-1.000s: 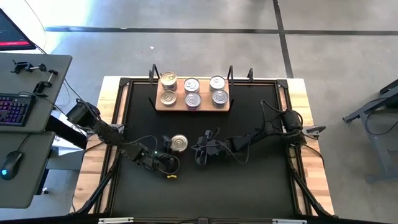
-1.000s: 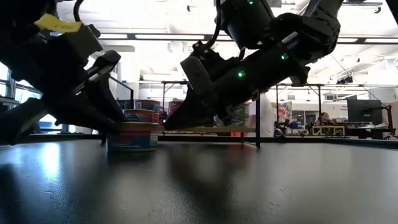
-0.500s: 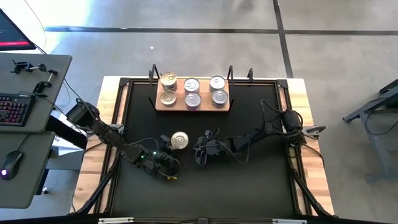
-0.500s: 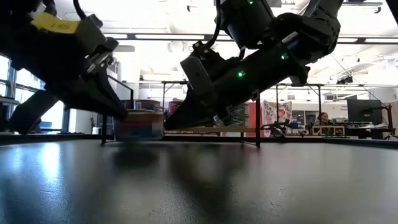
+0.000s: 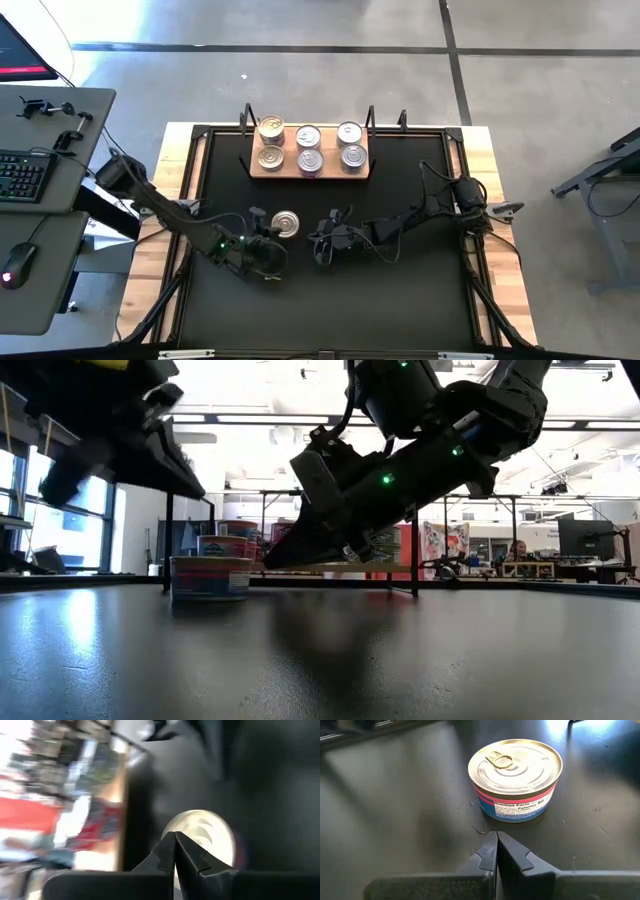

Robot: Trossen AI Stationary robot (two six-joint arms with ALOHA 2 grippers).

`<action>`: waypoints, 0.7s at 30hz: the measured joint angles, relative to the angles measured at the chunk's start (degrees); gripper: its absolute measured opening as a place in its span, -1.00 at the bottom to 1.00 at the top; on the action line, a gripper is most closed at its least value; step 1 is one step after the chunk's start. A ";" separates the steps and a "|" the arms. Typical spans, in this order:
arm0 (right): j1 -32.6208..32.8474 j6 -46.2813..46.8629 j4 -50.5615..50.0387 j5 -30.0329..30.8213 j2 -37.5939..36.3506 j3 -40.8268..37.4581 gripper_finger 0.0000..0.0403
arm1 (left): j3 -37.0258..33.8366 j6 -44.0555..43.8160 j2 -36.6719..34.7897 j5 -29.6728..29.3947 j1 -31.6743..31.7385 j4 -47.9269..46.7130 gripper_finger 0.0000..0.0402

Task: Stack canned seafood by type on shelf
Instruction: Stack the blue tuna can on top of the other blue tuna can on the shelf

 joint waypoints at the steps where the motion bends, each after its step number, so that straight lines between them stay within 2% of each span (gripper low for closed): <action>1: 0.00 0.00 -0.02 0.00 0.00 0.00 -1.00 | 0.00 -0.12 -0.71 3.14 0.49 -0.22 -1.00; 6: 0.00 0.00 0.00 0.00 0.00 0.00 -1.00 | -1.24 2.65 -1.54 18.23 3.37 1.22 -0.87; 9: 0.01 0.01 0.00 0.00 0.00 0.00 -1.00 | -4.09 5.49 -0.81 23.51 4.98 5.66 -0.69; 12: 0.02 0.01 0.00 0.00 0.00 0.00 -1.00 | -6.77 6.98 -0.13 22.80 6.40 11.52 -0.49; 15: 0.02 0.02 0.00 0.00 -0.02 0.00 -1.00 | -7.67 6.99 0.64 21.79 7.27 13.14 -0.35; 18: 0.02 0.01 -0.02 0.00 -0.02 0.00 -1.00 | -7.65 7.05 1.98 21.94 7.49 13.28 -0.30; 21: 0.02 0.01 -0.02 -0.01 -0.02 0.00 -1.00 | -7.59 7.48 4.31 21.14 7.47 13.46 -0.34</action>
